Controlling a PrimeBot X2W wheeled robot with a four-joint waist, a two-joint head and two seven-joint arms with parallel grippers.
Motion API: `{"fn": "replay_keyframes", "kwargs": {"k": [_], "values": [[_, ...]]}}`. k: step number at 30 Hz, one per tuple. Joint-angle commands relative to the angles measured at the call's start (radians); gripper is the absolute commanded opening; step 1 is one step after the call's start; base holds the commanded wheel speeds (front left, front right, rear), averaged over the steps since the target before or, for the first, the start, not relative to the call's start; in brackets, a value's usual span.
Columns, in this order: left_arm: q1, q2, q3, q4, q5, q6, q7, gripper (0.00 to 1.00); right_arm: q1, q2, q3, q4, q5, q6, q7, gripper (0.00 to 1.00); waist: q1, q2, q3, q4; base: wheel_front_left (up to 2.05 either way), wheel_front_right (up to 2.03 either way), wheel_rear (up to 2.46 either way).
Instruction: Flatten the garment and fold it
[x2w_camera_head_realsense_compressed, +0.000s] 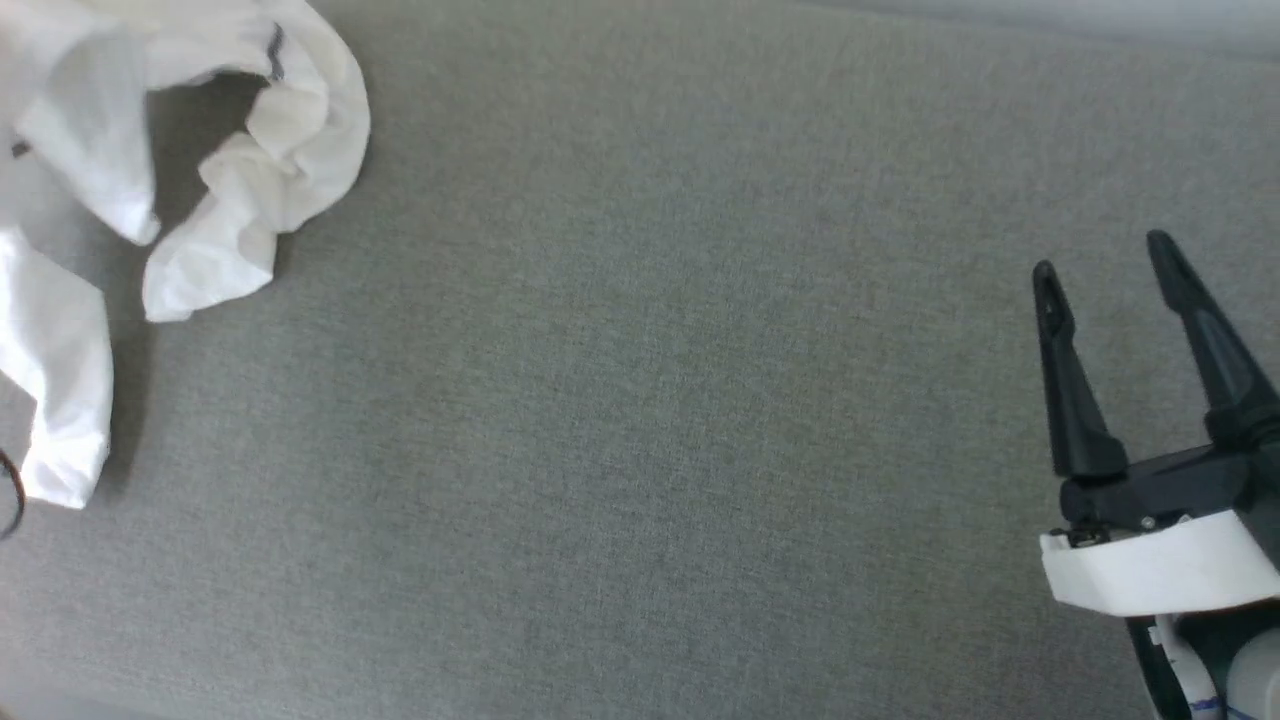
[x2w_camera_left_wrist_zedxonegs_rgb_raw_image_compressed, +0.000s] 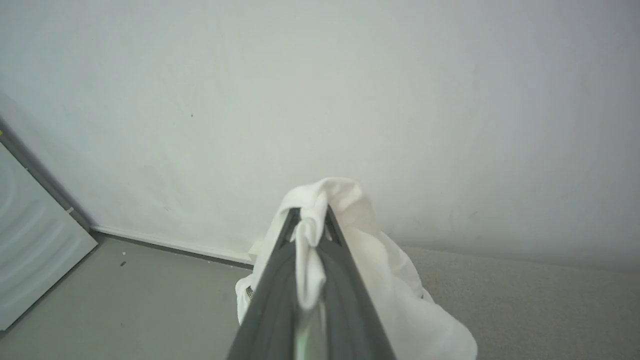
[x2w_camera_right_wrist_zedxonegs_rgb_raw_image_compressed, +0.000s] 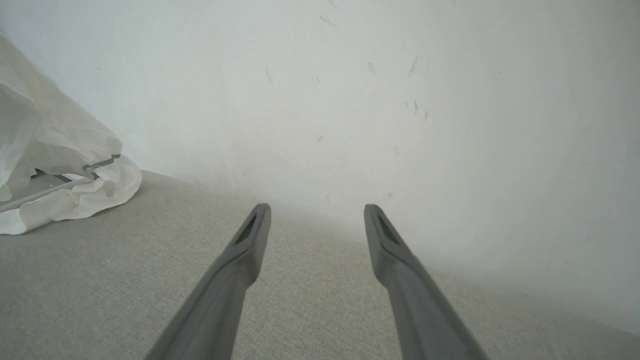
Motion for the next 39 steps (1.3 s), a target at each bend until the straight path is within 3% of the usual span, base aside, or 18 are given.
{"fn": "replay_keyframes", "kwargs": {"k": [1,7,19,30,39], "values": [[-0.039,0.005,-0.007,-0.035,0.006,-0.007,0.001,0.0,0.015,0.01,0.0,0.017,0.01,-0.001,-0.022,1.0,0.0001,0.0,-0.109,-0.004,0.0,0.0,0.0],[-0.151,-0.02,-0.039,-0.185,0.02,0.002,0.045,0.0,0.056,0.033,-0.013,0.077,0.037,-0.001,-0.085,1.0,0.0001,0.0,-0.208,-0.014,0.0,0.0,0.0],[-0.309,-0.236,-0.109,-0.409,-0.049,0.032,0.127,0.0,0.107,0.04,-0.066,0.143,0.11,-0.001,-0.163,1.0,0.0001,0.0,-0.331,-0.081,0.0,0.0,0.0],[-0.316,-0.414,-0.157,-0.498,-0.14,0.088,0.197,0.0,0.15,0.04,-0.13,0.136,0.133,-0.001,-0.175,1.0,0.0001,0.0,-0.384,-0.204,0.0,0.0,0.0],[-0.177,-0.504,-0.237,-0.569,-0.179,0.098,0.208,0.0,0.155,0.04,-0.181,0.113,0.143,-0.001,-0.182,1.0,0.0001,0.0,-0.348,-0.26,0.0,0.0,0.0]]}}
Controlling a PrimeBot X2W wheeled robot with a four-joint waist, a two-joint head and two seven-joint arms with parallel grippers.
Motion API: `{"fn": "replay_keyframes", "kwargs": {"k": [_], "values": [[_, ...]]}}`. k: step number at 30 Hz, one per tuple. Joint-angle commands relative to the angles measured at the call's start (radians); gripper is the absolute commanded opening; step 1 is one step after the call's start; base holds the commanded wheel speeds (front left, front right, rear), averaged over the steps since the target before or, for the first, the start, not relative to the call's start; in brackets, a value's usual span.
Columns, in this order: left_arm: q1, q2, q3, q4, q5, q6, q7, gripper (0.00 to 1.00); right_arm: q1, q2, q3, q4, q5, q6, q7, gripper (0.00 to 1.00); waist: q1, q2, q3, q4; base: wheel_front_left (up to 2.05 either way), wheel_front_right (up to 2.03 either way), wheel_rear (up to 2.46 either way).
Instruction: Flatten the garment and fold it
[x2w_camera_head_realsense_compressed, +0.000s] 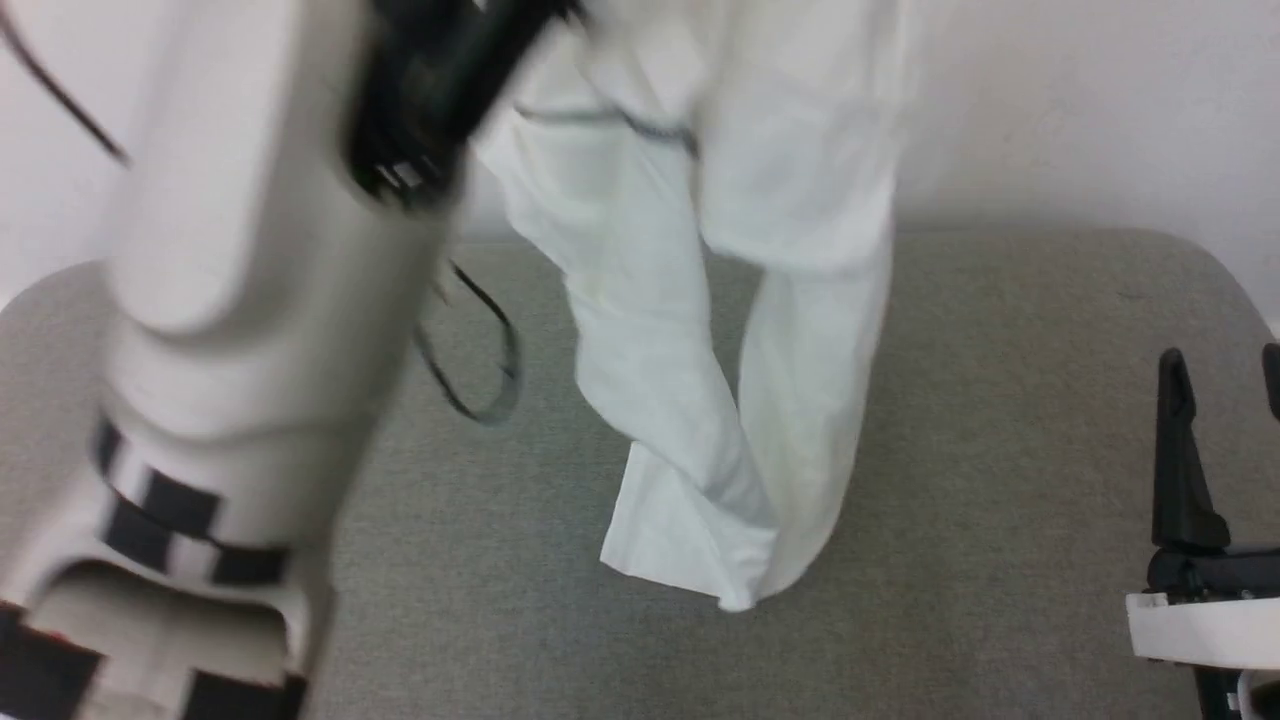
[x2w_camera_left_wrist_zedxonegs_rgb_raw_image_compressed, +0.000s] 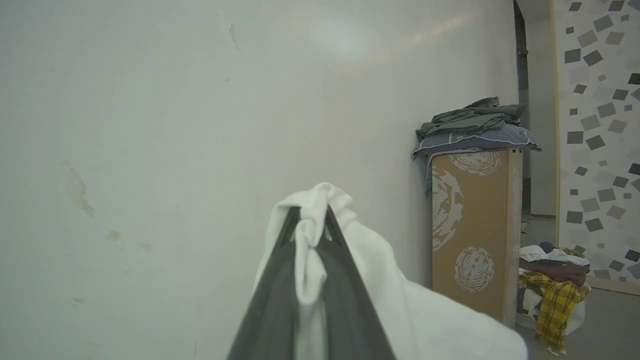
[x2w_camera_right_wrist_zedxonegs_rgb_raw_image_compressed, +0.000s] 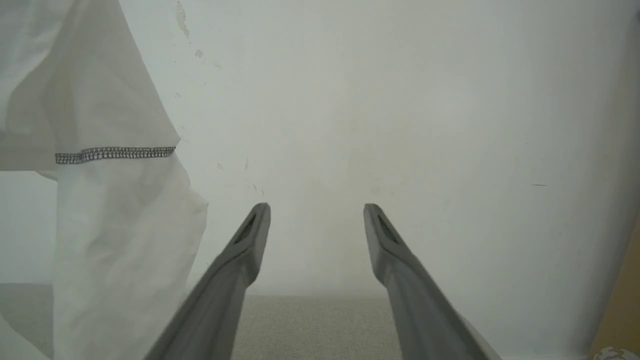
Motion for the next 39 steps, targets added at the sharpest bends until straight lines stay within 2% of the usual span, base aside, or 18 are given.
{"fn": "replay_keyframes", "kwargs": {"k": [1,5,10,17,23,24,25,26,27,30,33,36,39], "values": [[0.046,-0.017,-0.011,-0.014,-0.008,0.01,-0.011,0.0,0.002,0.003,-0.004,-0.006,0.005,-0.001,-0.004,1.0,0.0,-0.0001,0.023,-0.023,0.0,0.0,0.0],[0.207,-0.049,-0.084,-0.07,-0.001,0.013,-0.053,0.0,-0.01,0.003,-0.008,-0.015,0.006,-0.001,-0.003,1.0,0.0,-0.0001,0.057,-0.047,0.0,0.0,0.0],[0.446,-0.058,-0.161,-0.078,0.034,0.05,-0.149,0.0,-0.025,0.003,0.005,-0.01,0.012,-0.001,-0.007,1.0,0.0,-0.0001,0.099,-0.08,0.0,0.0,0.0],[0.673,0.004,-0.282,0.129,0.113,0.071,-0.184,0.0,-0.044,0.003,0.021,0.004,0.014,-0.001,-0.011,1.0,0.0,-0.0001,0.141,-0.116,0.0,0.0,0.0],[0.714,-0.018,-0.317,0.305,0.094,0.052,-0.168,0.0,-0.05,0.003,0.031,0.016,0.016,-0.001,-0.007,1.0,0.0,-0.0001,0.151,-0.121,0.0,0.0,0.0],[0.711,-0.026,-0.317,0.322,0.091,0.048,-0.174,0.06,-0.051,0.003,0.033,0.018,0.016,-0.001,-0.006,1.0,0.0,-0.0001,0.151,-0.119,0.0,0.0,0.0],[0.707,-0.034,-0.316,0.333,0.088,0.043,-0.184,0.46,-0.052,0.003,0.033,0.02,0.016,-0.001,-0.005,1.0,0.0,-0.0001,0.15,-0.117,0.0,0.0,0.0],[0.704,-0.042,-0.31,0.339,0.08,0.038,-0.196,0.94,-0.052,0.003,0.03,0.022,0.016,-0.001,-0.005,1.0,0.0,-0.0001,0.147,-0.111,0.0,0.0,0.0],[0.699,-0.049,-0.302,0.341,0.073,0.036,-0.213,1.0,-0.051,0.003,0.03,0.023,0.015,-0.001,-0.003,1.0,0.0,-0.0001,0.142,-0.106,0.0,0.0,0.0],[0.687,-0.054,-0.273,0.322,0.063,0.035,-0.27,1.0,-0.048,0.003,0.032,0.025,0.011,-0.001,0.003,1.0,0.0,-0.0001,0.122,-0.094,0.0,0.0,0.0],[0.696,-0.031,-0.233,0.257,0.056,0.042,-0.333,1.0,-0.045,0.003,0.033,0.028,0.01,-0.001,0.007,1.0,0.0,-0.0001,0.097,-0.083,0.0,0.0,0.0],[0.739,0.018,-0.177,0.141,0.05,0.071,-0.4,1.0,-0.035,0.003,0.036,0.03,0.013,-0.001,0.01,1.0,0.0,-0.0001,0.078,-0.075,0.0,0.0,0.0],[0.813,0.089,-0.108,0.001,0.067,0.13,-0.469,1.0,-0.021,0.003,0.037,0.034,0.02,-0.001,0.007,1.0,0.0,-0.0001,0.065,-0.07,0.0,0.0,0.0]]}}
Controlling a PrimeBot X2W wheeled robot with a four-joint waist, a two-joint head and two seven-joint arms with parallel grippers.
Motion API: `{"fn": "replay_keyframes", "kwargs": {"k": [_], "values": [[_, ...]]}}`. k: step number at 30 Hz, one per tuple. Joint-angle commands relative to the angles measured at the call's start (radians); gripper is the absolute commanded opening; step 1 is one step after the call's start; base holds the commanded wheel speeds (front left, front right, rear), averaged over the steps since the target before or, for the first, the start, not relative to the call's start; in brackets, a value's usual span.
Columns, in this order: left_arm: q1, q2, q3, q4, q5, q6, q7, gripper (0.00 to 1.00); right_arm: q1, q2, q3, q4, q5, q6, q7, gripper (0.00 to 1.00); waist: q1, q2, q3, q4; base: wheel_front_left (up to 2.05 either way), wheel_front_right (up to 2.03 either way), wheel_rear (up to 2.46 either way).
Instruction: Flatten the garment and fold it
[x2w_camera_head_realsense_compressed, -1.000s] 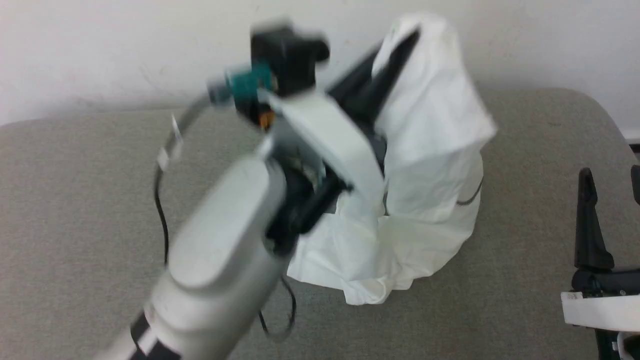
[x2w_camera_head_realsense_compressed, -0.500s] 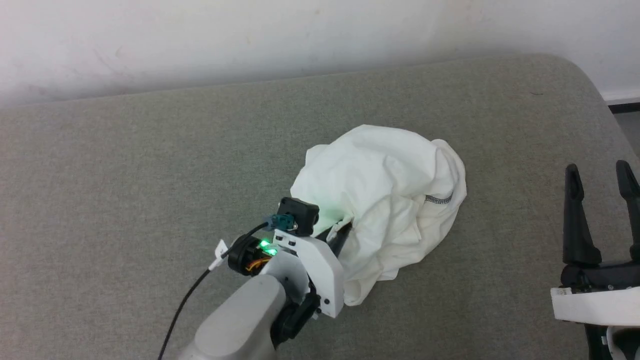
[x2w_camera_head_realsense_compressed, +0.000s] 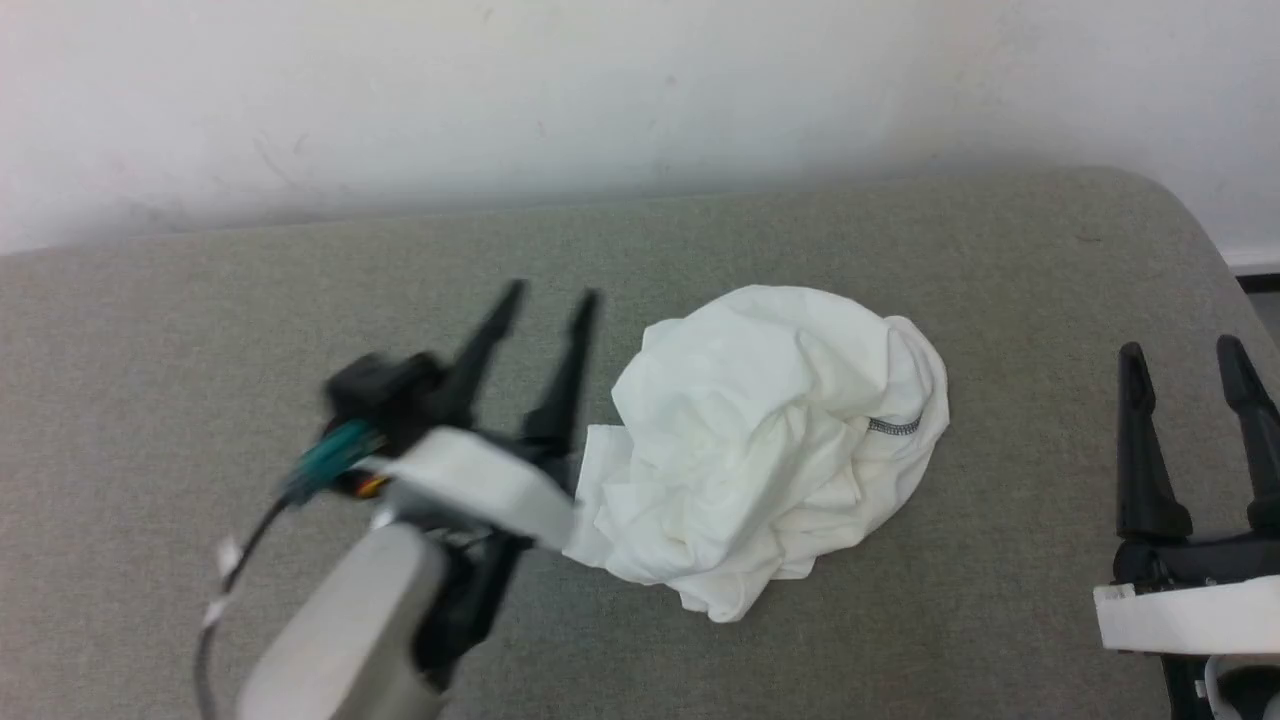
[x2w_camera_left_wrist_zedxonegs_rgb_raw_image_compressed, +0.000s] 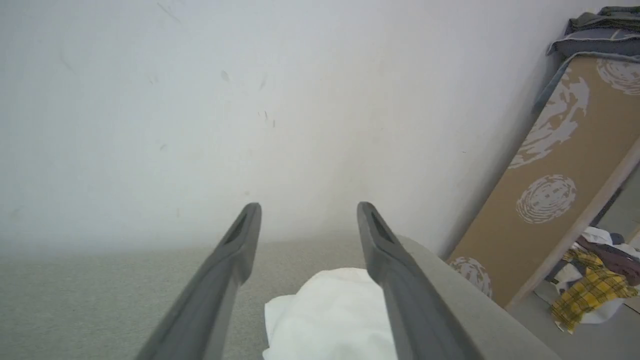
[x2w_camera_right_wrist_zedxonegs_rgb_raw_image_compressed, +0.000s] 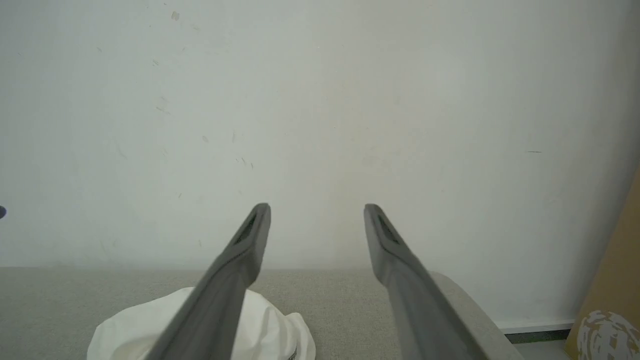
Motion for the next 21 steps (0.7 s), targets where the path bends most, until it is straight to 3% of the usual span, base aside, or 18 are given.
{"fn": "replay_keyframes", "kwargs": {"k": [1,6,10,16,21], "values": [[0.059,0.039,0.03,-0.054,0.016,0.03,-0.025,1.0,0.014,0.003,0.001,0.005,0.012,-0.001,-0.002,1.0,0.0001,-0.0002,-0.015,0.01,0.0,0.0,0.0],[0.267,0.125,0.163,-0.287,0.096,0.14,-0.071,1.0,0.046,0.003,0.002,0.023,0.026,-0.001,-0.008,1.0,0.0001,-0.0002,-0.032,0.015,0.0,0.0,0.0],[0.447,0.131,0.275,-0.423,0.188,0.165,-0.074,1.0,0.072,0.003,0.001,0.042,0.037,-0.001,-0.009,1.0,0.0001,-0.0002,-0.037,0.02,0.0,0.0,0.0],[0.657,0.064,0.354,-0.448,0.305,0.138,-0.074,1.0,0.108,0.003,-0.009,0.085,0.047,-0.001,-0.01,1.0,0.0001,-0.0002,-0.038,0.034,0.0,0.0,0.0],[0.689,-0.024,0.392,-0.434,0.345,0.084,-0.074,1.0,0.126,0.003,-0.022,0.107,0.057,-0.001,-0.006,1.0,0.0001,-0.0002,-0.037,0.056,0.0,0.0,0.0]]}}
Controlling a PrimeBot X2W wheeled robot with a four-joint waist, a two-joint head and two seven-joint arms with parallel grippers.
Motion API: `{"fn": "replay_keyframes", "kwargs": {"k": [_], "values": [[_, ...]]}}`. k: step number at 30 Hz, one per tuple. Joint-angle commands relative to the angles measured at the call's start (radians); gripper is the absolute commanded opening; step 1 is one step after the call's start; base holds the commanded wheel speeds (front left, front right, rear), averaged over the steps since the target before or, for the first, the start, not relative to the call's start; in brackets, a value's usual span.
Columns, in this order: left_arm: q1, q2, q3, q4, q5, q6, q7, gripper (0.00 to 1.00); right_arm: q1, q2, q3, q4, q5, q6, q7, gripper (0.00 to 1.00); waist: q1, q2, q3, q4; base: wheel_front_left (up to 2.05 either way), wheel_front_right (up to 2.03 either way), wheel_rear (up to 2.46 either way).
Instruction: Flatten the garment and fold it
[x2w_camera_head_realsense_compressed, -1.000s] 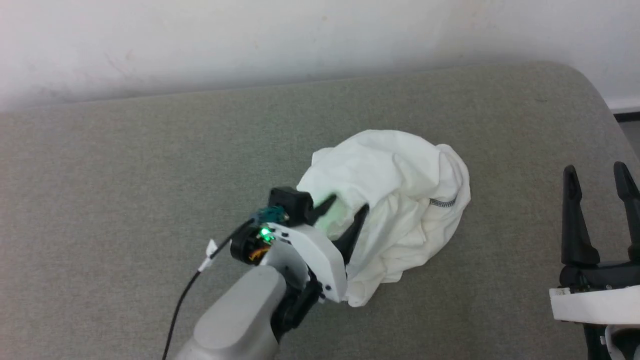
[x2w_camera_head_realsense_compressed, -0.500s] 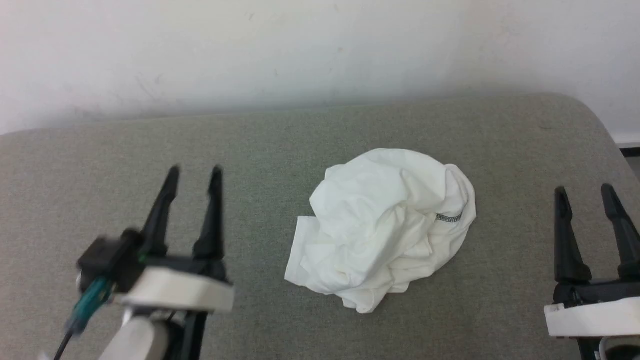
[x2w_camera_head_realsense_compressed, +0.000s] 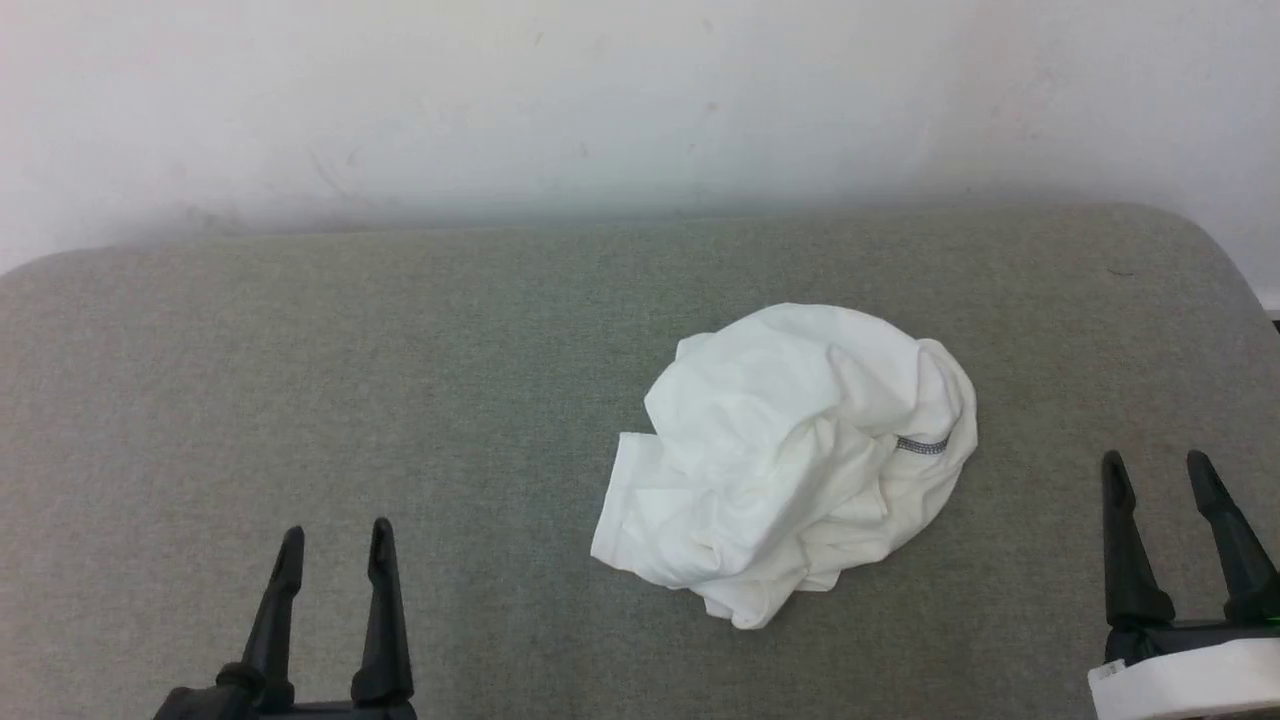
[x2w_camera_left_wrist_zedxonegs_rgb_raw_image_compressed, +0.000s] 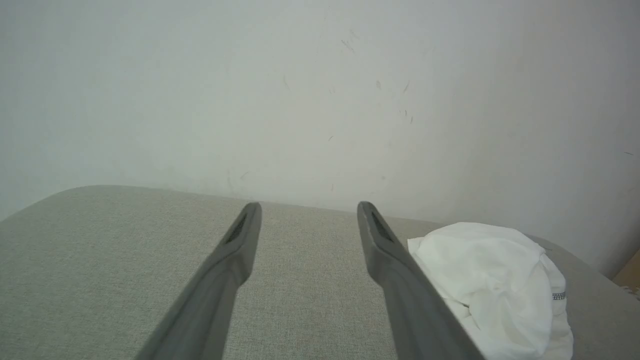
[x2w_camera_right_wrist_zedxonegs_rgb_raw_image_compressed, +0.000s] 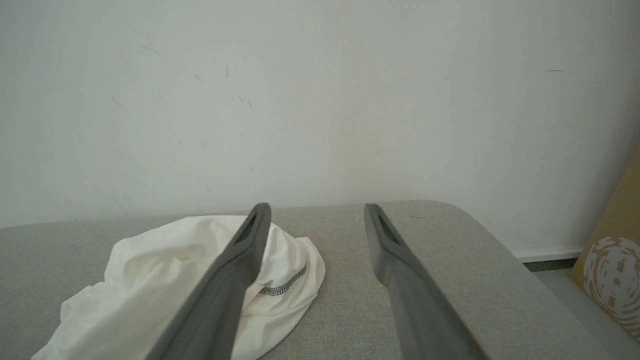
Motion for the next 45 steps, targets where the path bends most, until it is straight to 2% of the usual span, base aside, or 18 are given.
{"fn": "replay_keyframes", "kwargs": {"k": [1,6,11,12,16,22,34,35,36,37,41,45], "values": [[-0.003,-0.019,0.013,0.006,0.021,-0.022,-0.005,1.0,0.002,0.003,0.0,0.004,0.004,-0.001,0.002,1.0,0.0001,-0.0002,0.002,0.011,0.0,0.0,0.0],[-0.036,-0.057,0.03,0.022,0.065,-0.084,-0.005,1.0,-0.067,0.003,0.002,0.003,-0.029,-0.001,0.075,1.0,0.0001,-0.0002,0.023,0.025,0.0,0.0,0.0],[-0.064,-0.093,0.041,0.035,0.095,-0.13,-0.005,1.0,-0.167,-0.012,0.011,0.044,-0.084,-0.001,0.277,1.0,0.0001,-0.0002,0.069,0.04,0.0,0.0,0.0],[-0.064,-0.093,0.041,0.035,0.095,-0.13,-0.005,1.0,-0.167,-0.012,0.011,0.044,-0.084,-0.001,0.277,1.0,0.0001,-0.0002,0.069,0.04,0.0,0.0,0.0],[-0.087,-0.118,0.045,0.05,0.109,-0.162,-0.005,1.0,-0.236,-0.063,0.011,0.118,-0.09,-0.001,0.429,1.0,0.0001,-0.0002,0.117,0.065,0.0,0.0,0.0],[-0.126,-0.146,0.05,0.074,0.122,-0.205,-0.005,1.0,-0.308,-0.089,0.002,0.24,-0.07,-0.001,0.614,1.0,0.0001,-0.0002,0.184,0.118,0.0,0.0,0.0],[-0.183,-0.171,0.059,0.117,0.133,-0.256,-0.005,1.0,-0.451,-0.124,0.034,0.496,-0.087,-0.001,0.708,1.0,0.0001,-0.0002,0.263,0.201,0.0,0.0,0.0],[-0.186,-0.172,0.059,0.119,0.133,-0.257,-0.005,1.0,-0.46,-0.124,0.037,0.512,-0.087,-0.001,0.707,0.45,0.0001,-0.0002,0.262,0.202,0.0,0.0,0.0],[-0.188,-0.173,0.061,0.122,0.133,-0.258,-0.005,1.0,-0.469,-0.122,0.038,0.522,-0.085,-0.001,0.7,0.18,0.0001,-0.0002,0.26,0.203,0.0,0.0,0.0],[-0.189,-0.174,0.063,0.124,0.132,-0.257,-0.005,1.0,-0.477,-0.117,0.036,0.526,-0.081,-0.001,0.686,0.0,0.0001,-0.0002,0.255,0.2,0.0,0.0,0.0],[-0.18,-0.177,0.069,0.139,0.127,-0.257,-0.005,1.0,-0.493,-0.134,0.036,0.508,-0.076,-0.001,0.629,0.0,0.0001,-0.0002,0.208,0.183,0.0,0.0,0.0],[-0.159,-0.178,0.076,0.151,0.122,-0.253,-0.005,1.0,-0.516,-0.2,0.024,0.436,-0.089,-0.001,0.597,0.0,0.0001,-0.0002,0.13,0.16,0.0,0.0,0.0]]}}
